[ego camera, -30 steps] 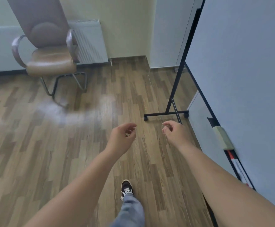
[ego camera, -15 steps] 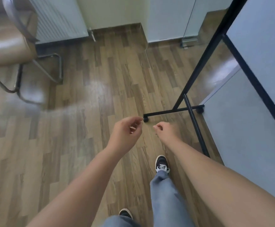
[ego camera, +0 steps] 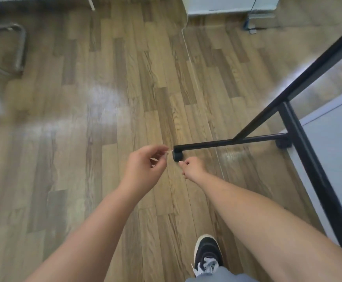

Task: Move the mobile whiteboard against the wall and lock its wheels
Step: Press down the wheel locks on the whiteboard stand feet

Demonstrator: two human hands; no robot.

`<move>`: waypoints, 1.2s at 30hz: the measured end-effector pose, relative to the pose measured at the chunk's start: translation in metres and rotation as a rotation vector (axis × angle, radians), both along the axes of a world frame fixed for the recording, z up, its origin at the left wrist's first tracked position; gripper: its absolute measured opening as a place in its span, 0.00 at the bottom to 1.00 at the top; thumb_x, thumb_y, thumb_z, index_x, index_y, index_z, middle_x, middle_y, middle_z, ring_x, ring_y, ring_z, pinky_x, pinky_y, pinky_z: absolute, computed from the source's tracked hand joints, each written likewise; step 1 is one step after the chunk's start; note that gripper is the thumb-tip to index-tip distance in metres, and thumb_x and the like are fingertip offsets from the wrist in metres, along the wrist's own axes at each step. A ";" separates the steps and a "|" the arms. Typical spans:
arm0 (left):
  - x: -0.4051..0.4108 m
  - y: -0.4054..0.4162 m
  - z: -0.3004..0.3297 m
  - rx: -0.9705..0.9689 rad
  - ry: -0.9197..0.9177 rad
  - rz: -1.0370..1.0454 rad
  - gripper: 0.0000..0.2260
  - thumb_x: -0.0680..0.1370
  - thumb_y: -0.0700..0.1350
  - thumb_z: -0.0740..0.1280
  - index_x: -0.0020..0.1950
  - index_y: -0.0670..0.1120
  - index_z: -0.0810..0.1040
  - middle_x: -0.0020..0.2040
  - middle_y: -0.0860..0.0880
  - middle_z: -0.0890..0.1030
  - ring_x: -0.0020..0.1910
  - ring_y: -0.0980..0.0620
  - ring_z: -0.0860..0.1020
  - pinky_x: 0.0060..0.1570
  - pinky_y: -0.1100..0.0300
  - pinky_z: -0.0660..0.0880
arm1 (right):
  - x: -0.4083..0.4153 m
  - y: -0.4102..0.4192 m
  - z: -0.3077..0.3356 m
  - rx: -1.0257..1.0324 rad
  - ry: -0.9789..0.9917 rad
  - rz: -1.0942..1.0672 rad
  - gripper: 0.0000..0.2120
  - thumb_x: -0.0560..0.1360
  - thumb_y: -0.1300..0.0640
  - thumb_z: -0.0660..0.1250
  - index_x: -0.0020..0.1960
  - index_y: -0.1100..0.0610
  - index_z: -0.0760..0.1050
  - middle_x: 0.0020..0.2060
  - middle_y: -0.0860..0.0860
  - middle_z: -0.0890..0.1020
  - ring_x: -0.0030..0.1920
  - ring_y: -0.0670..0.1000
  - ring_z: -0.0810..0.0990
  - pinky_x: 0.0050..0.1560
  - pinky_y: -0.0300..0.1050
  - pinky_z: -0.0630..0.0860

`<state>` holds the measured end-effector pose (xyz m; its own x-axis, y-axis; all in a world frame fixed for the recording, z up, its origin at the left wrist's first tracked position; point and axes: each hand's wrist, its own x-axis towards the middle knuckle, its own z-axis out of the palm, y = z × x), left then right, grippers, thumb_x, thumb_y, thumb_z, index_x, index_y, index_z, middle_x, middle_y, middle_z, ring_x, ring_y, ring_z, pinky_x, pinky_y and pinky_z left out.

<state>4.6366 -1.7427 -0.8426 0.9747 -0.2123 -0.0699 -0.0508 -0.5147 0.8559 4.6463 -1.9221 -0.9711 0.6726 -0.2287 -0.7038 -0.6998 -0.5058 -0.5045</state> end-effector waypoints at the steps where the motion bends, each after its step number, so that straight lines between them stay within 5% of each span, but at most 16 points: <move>1: 0.004 -0.001 -0.010 0.008 -0.003 -0.008 0.10 0.78 0.39 0.69 0.54 0.52 0.83 0.45 0.59 0.83 0.44 0.61 0.81 0.42 0.67 0.77 | 0.002 0.000 -0.015 0.015 0.007 -0.003 0.15 0.85 0.49 0.64 0.48 0.58 0.81 0.45 0.56 0.85 0.47 0.56 0.85 0.51 0.51 0.81; 7: 0.030 -0.017 -0.076 0.021 -0.028 -0.037 0.10 0.78 0.39 0.70 0.53 0.54 0.83 0.45 0.60 0.83 0.45 0.62 0.81 0.42 0.70 0.76 | 0.022 -0.004 -0.105 0.101 0.072 -0.142 0.17 0.85 0.45 0.63 0.48 0.56 0.80 0.42 0.54 0.85 0.39 0.52 0.83 0.49 0.50 0.82; 13: 0.039 -0.040 -0.105 0.030 -0.056 -0.101 0.08 0.79 0.40 0.69 0.54 0.52 0.83 0.46 0.59 0.83 0.46 0.61 0.81 0.43 0.67 0.78 | 0.038 -0.016 -0.138 0.115 0.111 -0.303 0.19 0.85 0.43 0.62 0.52 0.59 0.79 0.39 0.51 0.82 0.33 0.48 0.79 0.33 0.41 0.74; 21: 0.045 -0.045 -0.113 0.029 -0.067 -0.126 0.09 0.78 0.40 0.69 0.56 0.49 0.84 0.46 0.57 0.84 0.46 0.59 0.81 0.44 0.63 0.79 | 0.046 -0.021 -0.156 0.167 0.039 -0.224 0.19 0.85 0.45 0.64 0.52 0.61 0.80 0.42 0.52 0.86 0.38 0.49 0.84 0.50 0.48 0.83; 28: 0.049 -0.058 -0.117 0.008 -0.040 -0.140 0.11 0.77 0.38 0.70 0.55 0.51 0.84 0.44 0.57 0.83 0.46 0.58 0.81 0.45 0.63 0.79 | 0.053 -0.021 -0.158 0.242 0.053 -0.231 0.15 0.84 0.49 0.66 0.44 0.59 0.77 0.36 0.53 0.82 0.39 0.52 0.81 0.53 0.51 0.83; 31: 0.046 -0.063 -0.121 0.004 -0.031 -0.167 0.11 0.77 0.38 0.70 0.55 0.51 0.83 0.44 0.56 0.83 0.45 0.57 0.82 0.44 0.63 0.79 | 0.049 -0.019 -0.153 0.156 0.048 -0.156 0.09 0.84 0.57 0.64 0.47 0.60 0.75 0.34 0.52 0.79 0.33 0.51 0.78 0.38 0.44 0.77; 34: 0.043 -0.068 -0.119 0.008 -0.024 -0.187 0.12 0.77 0.38 0.70 0.55 0.53 0.83 0.44 0.56 0.83 0.44 0.57 0.81 0.43 0.64 0.79 | 0.045 -0.019 -0.147 0.103 0.050 -0.077 0.15 0.84 0.59 0.63 0.39 0.58 0.71 0.29 0.49 0.75 0.27 0.47 0.71 0.27 0.37 0.69; 36: 0.043 -0.079 -0.117 -0.008 -0.033 -0.220 0.13 0.76 0.37 0.71 0.54 0.55 0.82 0.44 0.56 0.83 0.44 0.57 0.81 0.41 0.67 0.77 | 0.047 -0.035 -0.145 0.099 0.006 -0.100 0.14 0.84 0.57 0.65 0.40 0.59 0.73 0.31 0.49 0.76 0.30 0.47 0.74 0.29 0.37 0.71</move>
<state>4.6801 -1.8217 -0.9596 0.9066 -0.4205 -0.0366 -0.1887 -0.4813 0.8560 4.6935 -1.9574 -1.1162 0.6452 -0.2239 -0.7304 -0.7478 -0.3811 -0.5437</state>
